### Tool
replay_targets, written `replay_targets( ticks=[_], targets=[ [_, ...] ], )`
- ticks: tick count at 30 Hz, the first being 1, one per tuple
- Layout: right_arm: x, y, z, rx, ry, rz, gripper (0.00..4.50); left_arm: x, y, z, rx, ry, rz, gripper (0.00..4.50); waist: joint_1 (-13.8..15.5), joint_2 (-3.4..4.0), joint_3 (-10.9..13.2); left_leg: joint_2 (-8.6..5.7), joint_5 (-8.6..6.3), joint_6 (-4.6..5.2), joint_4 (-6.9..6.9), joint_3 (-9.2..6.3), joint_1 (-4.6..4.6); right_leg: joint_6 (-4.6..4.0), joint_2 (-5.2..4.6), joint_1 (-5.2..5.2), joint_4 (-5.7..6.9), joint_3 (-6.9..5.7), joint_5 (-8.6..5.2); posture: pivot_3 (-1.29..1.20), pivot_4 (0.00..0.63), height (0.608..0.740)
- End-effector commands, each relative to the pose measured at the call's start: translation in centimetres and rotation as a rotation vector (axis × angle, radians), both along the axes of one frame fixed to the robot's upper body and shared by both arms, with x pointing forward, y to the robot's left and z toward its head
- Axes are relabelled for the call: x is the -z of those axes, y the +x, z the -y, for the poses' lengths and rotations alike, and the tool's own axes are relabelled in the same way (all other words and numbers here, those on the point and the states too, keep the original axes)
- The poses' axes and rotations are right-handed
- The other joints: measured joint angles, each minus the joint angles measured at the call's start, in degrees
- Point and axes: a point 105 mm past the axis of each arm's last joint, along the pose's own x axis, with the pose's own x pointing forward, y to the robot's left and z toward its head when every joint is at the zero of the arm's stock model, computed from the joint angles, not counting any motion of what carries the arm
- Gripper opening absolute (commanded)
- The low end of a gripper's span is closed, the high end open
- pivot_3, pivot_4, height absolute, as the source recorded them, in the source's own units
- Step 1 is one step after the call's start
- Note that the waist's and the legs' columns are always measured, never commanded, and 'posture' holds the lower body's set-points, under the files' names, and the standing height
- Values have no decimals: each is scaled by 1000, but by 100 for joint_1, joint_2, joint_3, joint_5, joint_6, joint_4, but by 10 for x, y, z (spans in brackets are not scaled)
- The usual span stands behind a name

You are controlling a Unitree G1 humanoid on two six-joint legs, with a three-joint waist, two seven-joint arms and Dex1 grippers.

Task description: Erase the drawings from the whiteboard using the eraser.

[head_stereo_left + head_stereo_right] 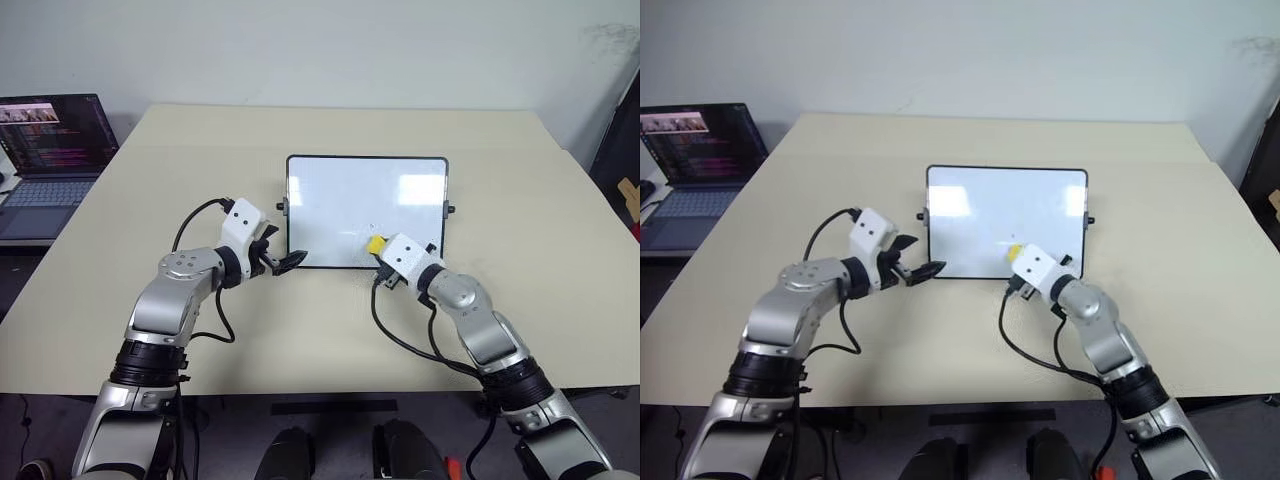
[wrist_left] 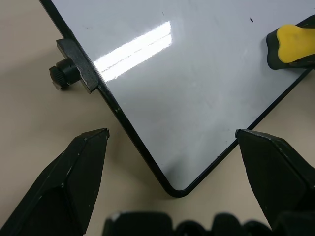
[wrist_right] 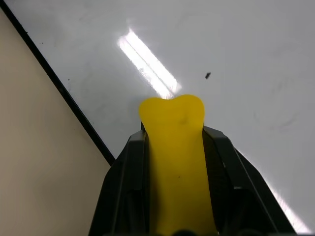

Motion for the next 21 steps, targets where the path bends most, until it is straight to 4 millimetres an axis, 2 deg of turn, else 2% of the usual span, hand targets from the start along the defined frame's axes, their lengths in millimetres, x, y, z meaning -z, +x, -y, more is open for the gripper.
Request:
replay_targets(
  ticks=[1,6,11,16,21],
  targets=[
    [10,2,27,117,68,-99,1125,-15,0,3,24,-3,53,4500,1,0,0,0,0,0,0,0,0,0,0,0,0,0,0,0,150,740],
    [-20,6,19,76,90,-5,1125,-15,0,4,36,2,53,4500,-9,2,2,-1,0,0,-1,3,-3,1,0,-5,0,-2,1,0,150,740],
    [-40,17,-5,27,103,48,1125,-17,-2,11,62,-7,58,4500,-50,6,7,0,0,0,-3,11,-5,0,1,-16,9,-1,1,0,150,740],
    [-45,25,-28,-22,102,57,1124,-18,-3,16,86,-9,63,4500,-55,6,7,6,-1,-2,-7,18,-7,-4,3,-27,14,2,-3,0,150,740],
    [-36,29,-33,-20,79,36,1123,-18,-5,20,98,-14,66,4500,-42,6,7,6,-1,-2,-6,23,-12,-4,1,-30,9,3,-3,0,150,740]
  ],
)
